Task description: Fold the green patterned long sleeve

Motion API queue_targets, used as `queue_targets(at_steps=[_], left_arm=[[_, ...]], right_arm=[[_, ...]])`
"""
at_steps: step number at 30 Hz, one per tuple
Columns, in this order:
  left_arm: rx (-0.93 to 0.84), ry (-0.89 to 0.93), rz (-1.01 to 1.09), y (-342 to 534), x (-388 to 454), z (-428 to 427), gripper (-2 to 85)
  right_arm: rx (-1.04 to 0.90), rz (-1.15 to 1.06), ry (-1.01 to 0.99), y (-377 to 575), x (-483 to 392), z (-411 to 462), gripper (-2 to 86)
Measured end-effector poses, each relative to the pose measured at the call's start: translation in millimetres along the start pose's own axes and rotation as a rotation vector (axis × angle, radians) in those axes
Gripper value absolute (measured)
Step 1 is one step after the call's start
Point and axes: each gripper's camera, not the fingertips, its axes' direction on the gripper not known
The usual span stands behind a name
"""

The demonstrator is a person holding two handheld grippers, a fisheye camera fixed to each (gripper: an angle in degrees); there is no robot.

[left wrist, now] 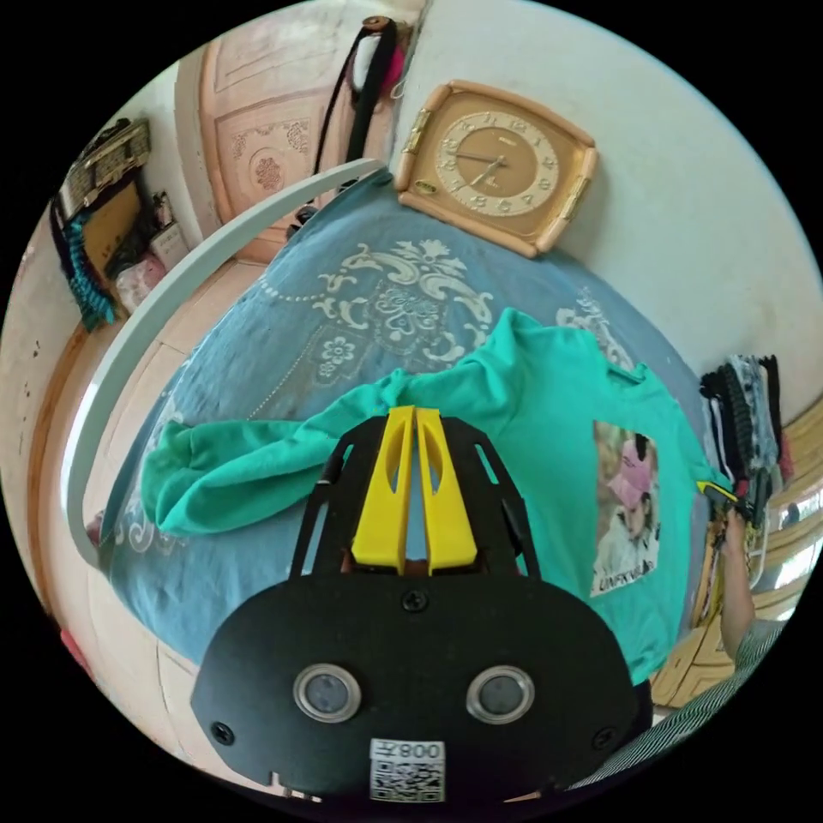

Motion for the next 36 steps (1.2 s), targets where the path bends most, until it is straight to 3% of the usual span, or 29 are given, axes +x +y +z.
queue_targets(at_steps=[5,11,16,23,27,30,36], left_arm=[[0.037,0.277,0.168,43,48,-27,2.6],[-0.074,0.508,0.38,67,147,2,5.6],[-0.161,0.627,0.565,79,250,34,6.3],[-0.237,0.8,0.758,103,377,54,6.1],[-0.241,0.855,0.784,109,402,52,5.7],[-0.243,0.88,0.763,108,399,51,5.6],[-0.181,0.92,0.618,87,346,39,5.8]], right_arm=[[0.15,0.129,0.07,55,36,-71,1.4],[0.121,0.368,0.302,91,117,-128,6.9],[0.089,0.516,0.084,112,170,-127,8.2],[-0.03,0.563,0.071,122,179,-102,6.7],[0.022,0.556,0.064,132,169,-110,3.7],[0.173,0.545,-0.008,139,155,-130,2.5],[0.491,0.256,-0.218,117,59,-178,1.7]])
